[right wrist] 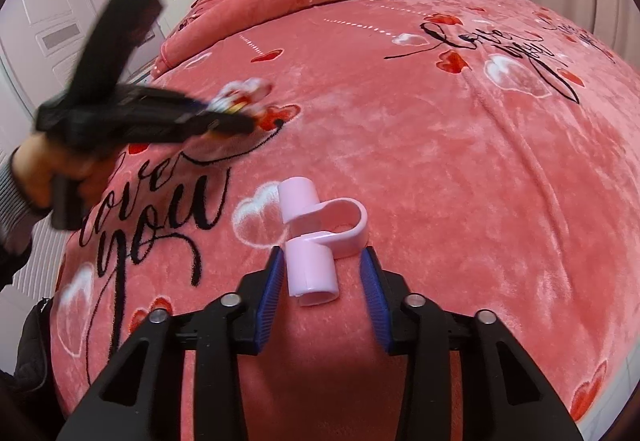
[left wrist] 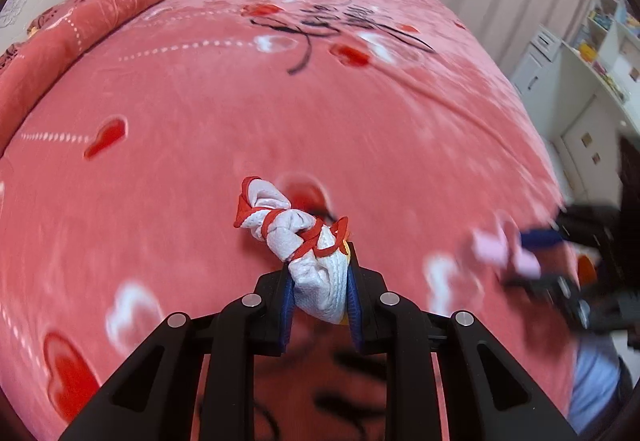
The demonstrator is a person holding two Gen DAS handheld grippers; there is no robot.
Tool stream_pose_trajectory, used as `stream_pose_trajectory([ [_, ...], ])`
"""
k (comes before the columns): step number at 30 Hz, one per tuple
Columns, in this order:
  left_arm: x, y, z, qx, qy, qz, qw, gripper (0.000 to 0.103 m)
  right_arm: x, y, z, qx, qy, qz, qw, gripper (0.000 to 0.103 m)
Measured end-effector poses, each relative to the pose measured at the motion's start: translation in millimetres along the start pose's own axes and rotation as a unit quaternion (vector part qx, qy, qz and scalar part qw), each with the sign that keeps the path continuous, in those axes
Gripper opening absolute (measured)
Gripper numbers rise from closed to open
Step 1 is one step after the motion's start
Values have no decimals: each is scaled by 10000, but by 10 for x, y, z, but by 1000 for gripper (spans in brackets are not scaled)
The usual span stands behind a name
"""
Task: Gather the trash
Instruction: 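Grasp the white-and-red wrapped candy with the left tool while the right tool grasps the pink plastic clip, then carry the wrapped candy and pink clip in both tools over the orange bin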
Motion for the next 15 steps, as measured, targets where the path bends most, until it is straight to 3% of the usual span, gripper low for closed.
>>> stream_pose_trajectory([
  [6, 189, 311, -35, -140, 232, 48, 9996, 24, -50, 26, -21, 18, 82, -44, 10000, 23],
  [15, 534, 620, -312, -75, 406, -55, 9991, 24, -232, 242, -457, 159, 55, 28, 9999, 22],
])
Point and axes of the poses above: each gripper's, at about its wrist camera, not at the fingertips, and z roughly the way its jaws point, x to its right, y to its underside, the point moved 6 cm from there along z, roughly the way its jaws point, and after that the axes turned 7 degrees about -x, right-handed, at the moved point
